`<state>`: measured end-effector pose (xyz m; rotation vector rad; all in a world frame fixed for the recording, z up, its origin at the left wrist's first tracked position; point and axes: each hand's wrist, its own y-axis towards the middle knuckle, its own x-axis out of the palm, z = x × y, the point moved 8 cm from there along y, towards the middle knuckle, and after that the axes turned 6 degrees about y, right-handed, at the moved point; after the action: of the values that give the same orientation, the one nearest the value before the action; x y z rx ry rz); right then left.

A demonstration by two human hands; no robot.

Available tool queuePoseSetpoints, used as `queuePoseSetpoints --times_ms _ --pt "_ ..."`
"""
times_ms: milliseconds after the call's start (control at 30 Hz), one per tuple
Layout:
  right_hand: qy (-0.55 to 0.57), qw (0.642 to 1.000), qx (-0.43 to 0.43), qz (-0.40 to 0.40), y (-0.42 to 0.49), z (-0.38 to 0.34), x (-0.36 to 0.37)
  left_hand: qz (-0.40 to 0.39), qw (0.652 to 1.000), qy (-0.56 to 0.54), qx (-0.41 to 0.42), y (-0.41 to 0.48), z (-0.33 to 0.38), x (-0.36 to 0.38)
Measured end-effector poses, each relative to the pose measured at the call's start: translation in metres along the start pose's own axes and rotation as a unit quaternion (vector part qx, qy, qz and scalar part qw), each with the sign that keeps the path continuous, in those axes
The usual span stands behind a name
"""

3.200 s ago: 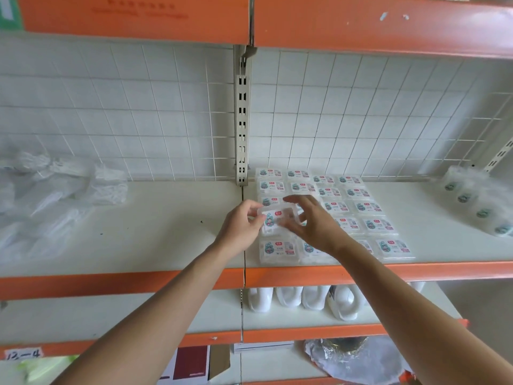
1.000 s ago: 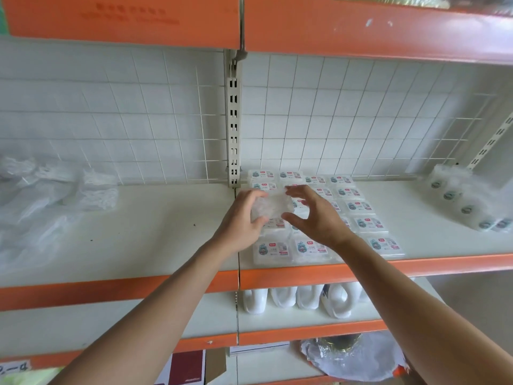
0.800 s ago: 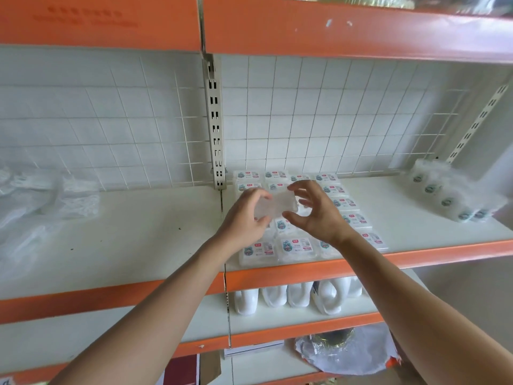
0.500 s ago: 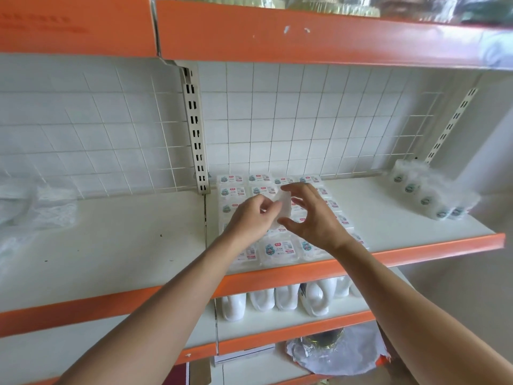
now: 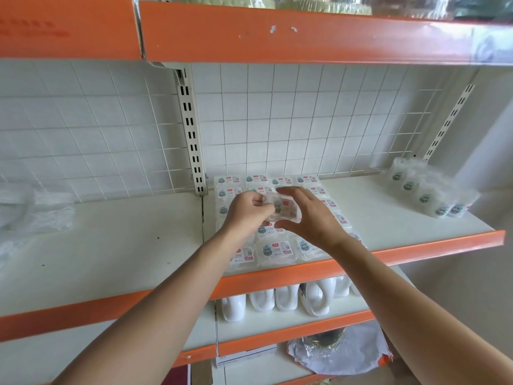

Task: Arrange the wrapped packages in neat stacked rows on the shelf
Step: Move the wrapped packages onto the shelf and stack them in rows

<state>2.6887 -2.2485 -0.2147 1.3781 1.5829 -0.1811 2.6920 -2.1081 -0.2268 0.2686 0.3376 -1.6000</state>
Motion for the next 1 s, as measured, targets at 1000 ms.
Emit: queuePoseSetpoints --times_ms 1000 --pt "-0.118 0.985 0.005 -0.129 -0.017 0.029 0.052 0.055 0.86 0.482 0.161 -0.033 -0.047 0.002"
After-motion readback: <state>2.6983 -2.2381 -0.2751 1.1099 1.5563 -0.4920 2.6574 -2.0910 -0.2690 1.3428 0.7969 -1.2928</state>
